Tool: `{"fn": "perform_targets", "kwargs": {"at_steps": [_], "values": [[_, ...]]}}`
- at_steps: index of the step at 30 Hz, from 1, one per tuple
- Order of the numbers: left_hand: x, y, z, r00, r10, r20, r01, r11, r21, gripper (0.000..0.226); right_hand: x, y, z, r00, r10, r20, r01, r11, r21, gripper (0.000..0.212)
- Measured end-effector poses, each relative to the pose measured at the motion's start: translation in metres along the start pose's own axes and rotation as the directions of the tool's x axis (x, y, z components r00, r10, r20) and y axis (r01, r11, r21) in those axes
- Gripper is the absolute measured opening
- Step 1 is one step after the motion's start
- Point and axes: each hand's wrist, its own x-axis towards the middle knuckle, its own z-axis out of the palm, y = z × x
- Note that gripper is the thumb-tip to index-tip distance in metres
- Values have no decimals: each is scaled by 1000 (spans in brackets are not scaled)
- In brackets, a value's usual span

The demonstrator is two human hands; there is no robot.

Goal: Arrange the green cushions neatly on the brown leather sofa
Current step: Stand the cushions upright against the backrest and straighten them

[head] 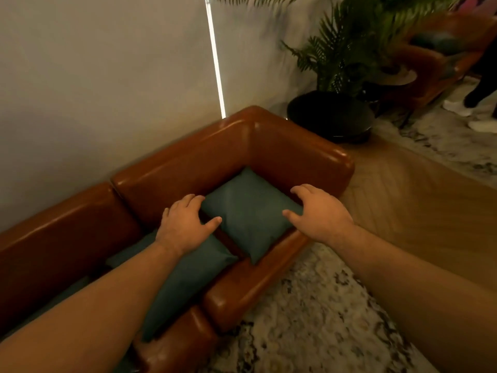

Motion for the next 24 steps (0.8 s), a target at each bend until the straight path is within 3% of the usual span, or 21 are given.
{"fn": "perform_targets", "kwargs": {"at_steps": [5,13,24], "values": [[52,36,32,999,-12,52,14,1000,-26,87,54,46,9,998,-8,62,7,1000,9,75],[173,32,86,993,-24,117,40,990,-138,89,168,64,70,975,-11,223,14,1000,-11,78],[295,21,200,930,-173,323,237,957,-168,100,307,109,186,913,29,407,-63,995,72,83]]}}
